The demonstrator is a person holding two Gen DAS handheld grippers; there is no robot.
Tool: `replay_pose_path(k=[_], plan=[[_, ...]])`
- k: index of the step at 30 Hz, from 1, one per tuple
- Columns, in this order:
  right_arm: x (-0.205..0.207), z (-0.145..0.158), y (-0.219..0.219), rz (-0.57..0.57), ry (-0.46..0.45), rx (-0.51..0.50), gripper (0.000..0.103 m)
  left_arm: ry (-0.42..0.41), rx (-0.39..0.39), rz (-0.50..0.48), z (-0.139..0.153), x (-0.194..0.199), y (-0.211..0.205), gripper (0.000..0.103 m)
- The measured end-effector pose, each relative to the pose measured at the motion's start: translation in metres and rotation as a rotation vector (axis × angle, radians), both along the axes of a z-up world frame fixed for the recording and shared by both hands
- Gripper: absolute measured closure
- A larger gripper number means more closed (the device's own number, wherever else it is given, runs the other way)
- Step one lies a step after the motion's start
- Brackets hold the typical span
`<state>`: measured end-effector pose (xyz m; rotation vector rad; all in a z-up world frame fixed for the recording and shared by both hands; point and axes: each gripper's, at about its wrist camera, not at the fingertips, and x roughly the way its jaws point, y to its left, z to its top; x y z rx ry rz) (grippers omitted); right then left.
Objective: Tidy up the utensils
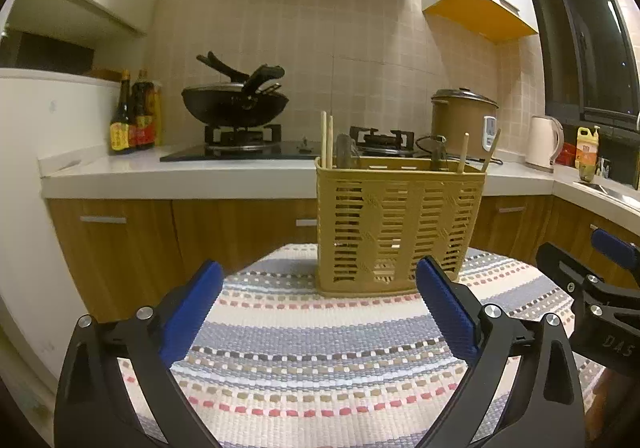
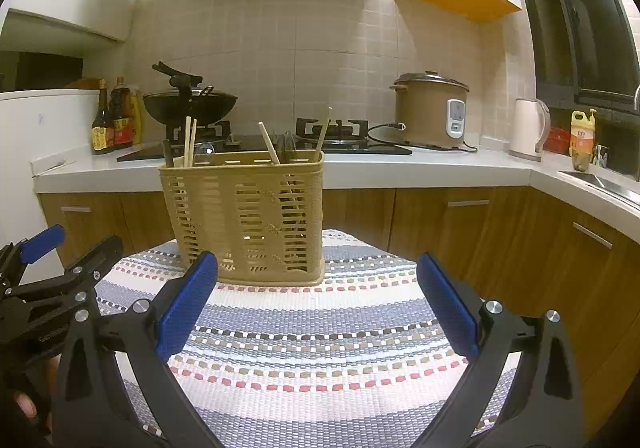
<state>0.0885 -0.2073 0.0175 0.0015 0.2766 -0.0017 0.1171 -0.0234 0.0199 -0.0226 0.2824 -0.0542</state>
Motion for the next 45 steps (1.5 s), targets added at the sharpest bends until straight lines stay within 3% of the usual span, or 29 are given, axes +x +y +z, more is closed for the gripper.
replay_pose_path(k=[20,45], plan=[[0.002,0.0005,-0.0075,-0.015,0.012,0.035,0.008,0.004,-0.005,0.012,0.0014,0.001,0.002,0.008],[0.0037,-0.0002,-0.0012,-0.013,0.016,0.01,0.008,0.014,0.0,0.009,0.0004,0.0005,-0.0012,0.008]])
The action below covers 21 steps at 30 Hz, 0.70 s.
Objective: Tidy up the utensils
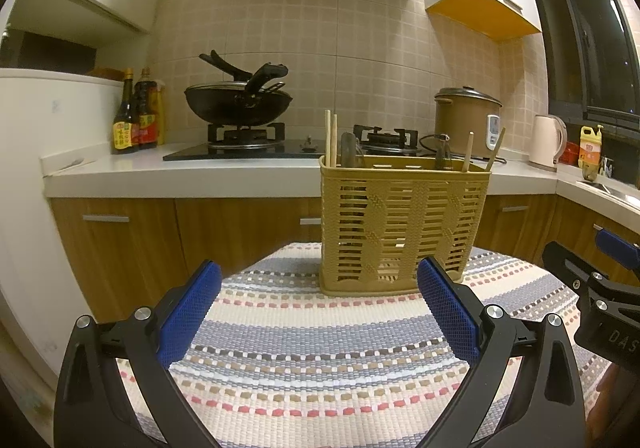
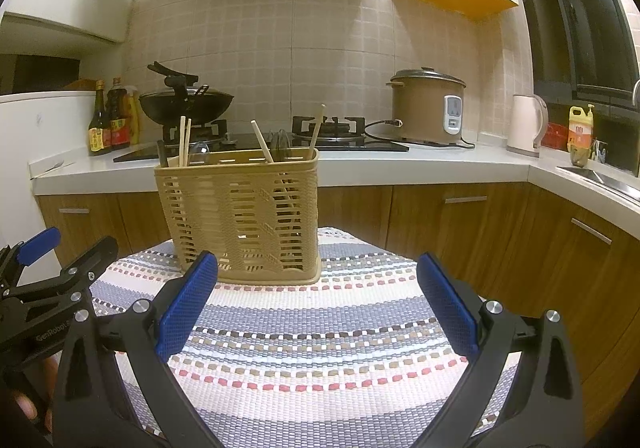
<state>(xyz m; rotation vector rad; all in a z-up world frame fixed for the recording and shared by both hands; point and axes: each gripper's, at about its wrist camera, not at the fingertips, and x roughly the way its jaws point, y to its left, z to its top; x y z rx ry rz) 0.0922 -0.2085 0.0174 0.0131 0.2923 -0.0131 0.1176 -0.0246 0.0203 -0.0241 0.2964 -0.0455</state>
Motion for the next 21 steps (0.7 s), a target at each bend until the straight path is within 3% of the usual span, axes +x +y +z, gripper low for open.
replay_pose_path(k=[21], plan=[[-0.0008,-0.0011,0.0032,-0.001,0.003,-0.011,0.008,0.004,0.004,-0.007,-0.0004,-0.0013,-0.0026,0.008]])
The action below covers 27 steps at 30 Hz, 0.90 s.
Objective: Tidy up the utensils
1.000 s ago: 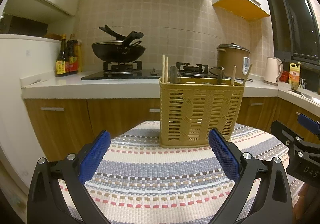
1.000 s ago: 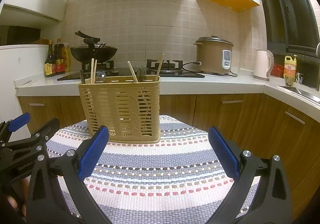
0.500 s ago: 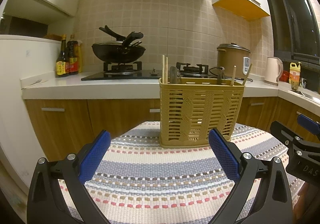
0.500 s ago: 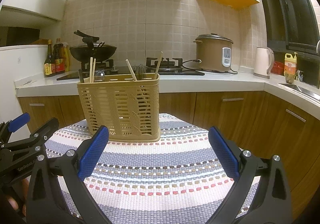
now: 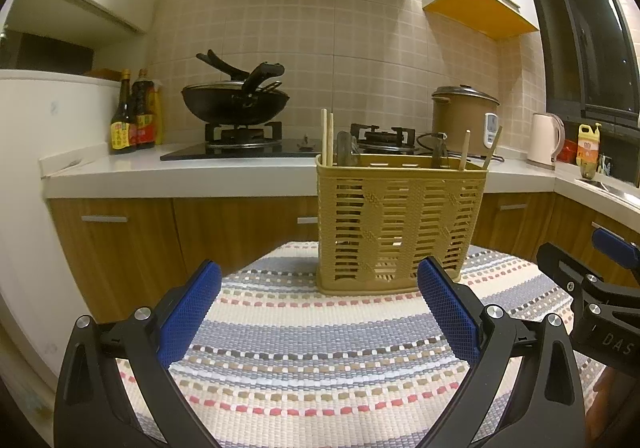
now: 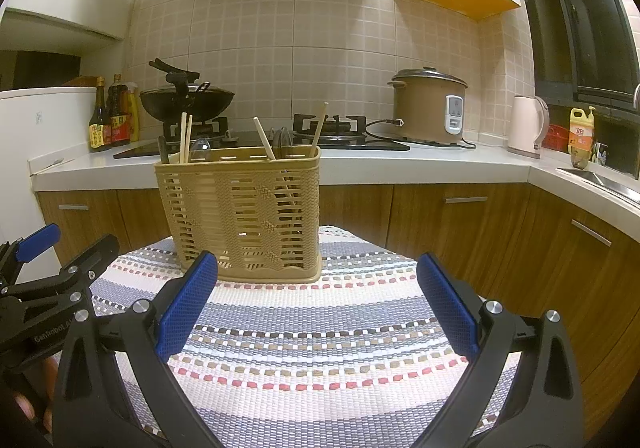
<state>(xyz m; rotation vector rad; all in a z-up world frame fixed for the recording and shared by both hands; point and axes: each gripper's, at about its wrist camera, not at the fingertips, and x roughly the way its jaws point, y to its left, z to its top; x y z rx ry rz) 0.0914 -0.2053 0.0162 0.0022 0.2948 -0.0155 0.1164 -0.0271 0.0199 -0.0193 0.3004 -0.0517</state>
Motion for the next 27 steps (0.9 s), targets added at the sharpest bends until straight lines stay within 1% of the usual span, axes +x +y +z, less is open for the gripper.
replay_pose_path(k=[27], plan=[[0.002,-0.0019,0.0041,0.008,0.005,-0.016,0.008,-0.006,0.016,-0.003,0.0015,-0.0007,-0.0013,0.008]])
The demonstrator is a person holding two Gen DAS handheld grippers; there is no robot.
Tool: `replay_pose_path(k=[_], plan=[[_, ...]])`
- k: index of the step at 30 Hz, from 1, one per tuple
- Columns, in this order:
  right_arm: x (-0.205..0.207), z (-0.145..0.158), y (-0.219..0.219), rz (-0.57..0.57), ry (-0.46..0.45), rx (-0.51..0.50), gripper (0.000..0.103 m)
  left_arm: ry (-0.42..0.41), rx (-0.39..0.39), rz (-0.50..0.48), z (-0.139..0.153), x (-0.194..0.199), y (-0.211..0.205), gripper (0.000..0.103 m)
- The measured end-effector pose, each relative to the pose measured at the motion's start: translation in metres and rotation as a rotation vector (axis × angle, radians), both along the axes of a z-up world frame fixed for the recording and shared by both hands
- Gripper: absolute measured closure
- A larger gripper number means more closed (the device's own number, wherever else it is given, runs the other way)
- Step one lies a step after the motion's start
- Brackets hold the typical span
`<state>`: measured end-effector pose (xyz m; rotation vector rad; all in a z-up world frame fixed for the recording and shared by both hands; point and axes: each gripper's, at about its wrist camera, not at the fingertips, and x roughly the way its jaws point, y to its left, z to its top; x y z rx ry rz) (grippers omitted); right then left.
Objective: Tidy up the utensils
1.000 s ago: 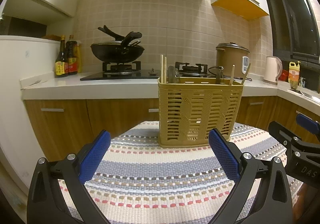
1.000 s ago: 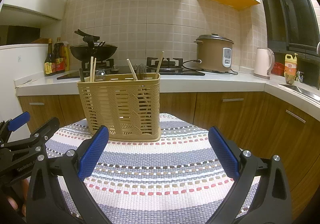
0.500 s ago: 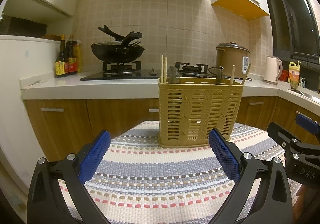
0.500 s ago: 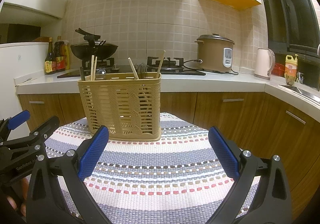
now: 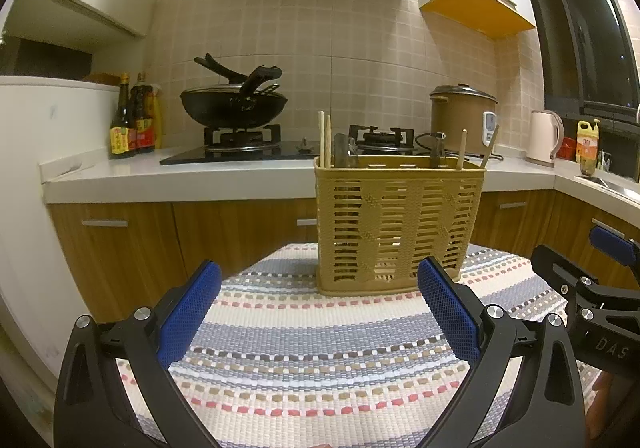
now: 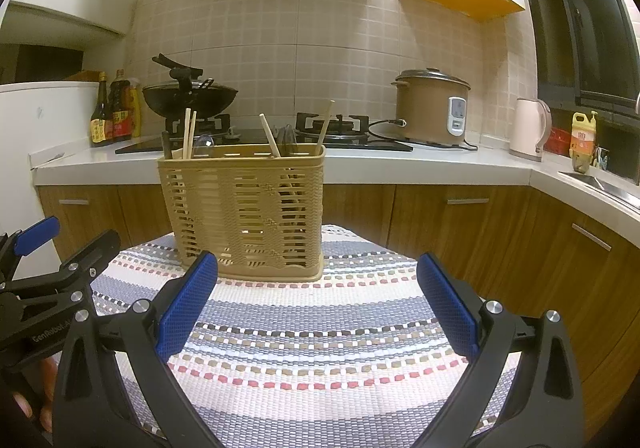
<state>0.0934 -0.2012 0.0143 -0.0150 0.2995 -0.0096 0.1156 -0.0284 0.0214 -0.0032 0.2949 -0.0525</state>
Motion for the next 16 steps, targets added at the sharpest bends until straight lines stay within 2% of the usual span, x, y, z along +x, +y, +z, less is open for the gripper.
replay_pose_path(k=[7,16], plan=[[0.0006,0.0003,-0.0006,-0.001,0.002,0.005,0.008,-0.007,0.03,0.023,-0.001,0.0,-0.0009,0.008],[0.0016,0.0005,-0.0023,-0.003,0.007,0.014,0.008,0.035,-0.003,0.011,-0.0013,0.0046,0.0064,0.008]])
